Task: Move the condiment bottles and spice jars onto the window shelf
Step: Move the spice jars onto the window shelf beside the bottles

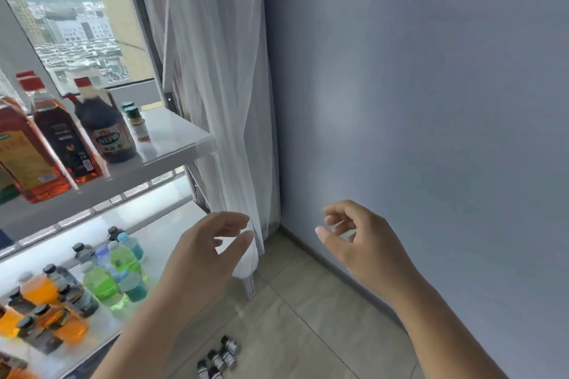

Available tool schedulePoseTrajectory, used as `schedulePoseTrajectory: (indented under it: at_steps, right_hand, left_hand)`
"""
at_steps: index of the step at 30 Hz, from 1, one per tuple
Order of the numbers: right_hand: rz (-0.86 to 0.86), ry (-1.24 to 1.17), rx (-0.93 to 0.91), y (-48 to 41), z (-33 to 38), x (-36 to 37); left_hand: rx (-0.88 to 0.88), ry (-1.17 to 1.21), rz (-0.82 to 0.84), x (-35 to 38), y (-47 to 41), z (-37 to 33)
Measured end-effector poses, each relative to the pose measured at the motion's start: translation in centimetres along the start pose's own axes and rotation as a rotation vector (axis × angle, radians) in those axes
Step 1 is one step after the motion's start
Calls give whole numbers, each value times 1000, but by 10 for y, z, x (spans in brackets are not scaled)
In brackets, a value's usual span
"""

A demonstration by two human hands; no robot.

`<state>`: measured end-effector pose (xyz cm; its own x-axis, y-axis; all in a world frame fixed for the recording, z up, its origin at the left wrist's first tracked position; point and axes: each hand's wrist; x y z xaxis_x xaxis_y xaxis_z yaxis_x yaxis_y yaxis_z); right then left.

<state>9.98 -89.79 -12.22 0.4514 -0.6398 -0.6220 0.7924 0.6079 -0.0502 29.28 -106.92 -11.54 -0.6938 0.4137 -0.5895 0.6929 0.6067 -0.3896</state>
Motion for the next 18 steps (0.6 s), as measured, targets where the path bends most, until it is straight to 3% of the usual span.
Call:
schedulePoseTrajectory:
  at_steps: [10,18]
  right_hand:
    - [-141,110,138,110,-22,-38]
    - [-256,97,215,202,-53,-104]
  left_hand:
    - [132,60,168,7,49,-38]
    - [276,73,315,49,92,-115]
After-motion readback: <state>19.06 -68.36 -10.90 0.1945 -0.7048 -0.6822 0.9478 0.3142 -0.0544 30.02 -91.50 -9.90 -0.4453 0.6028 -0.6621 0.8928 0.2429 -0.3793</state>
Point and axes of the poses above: each hand's wrist, its own y-axis away from the middle knuckle, its own x-axis out of the palm, z = x × y, and after that the axes turned 14 degrees about x, right-handed
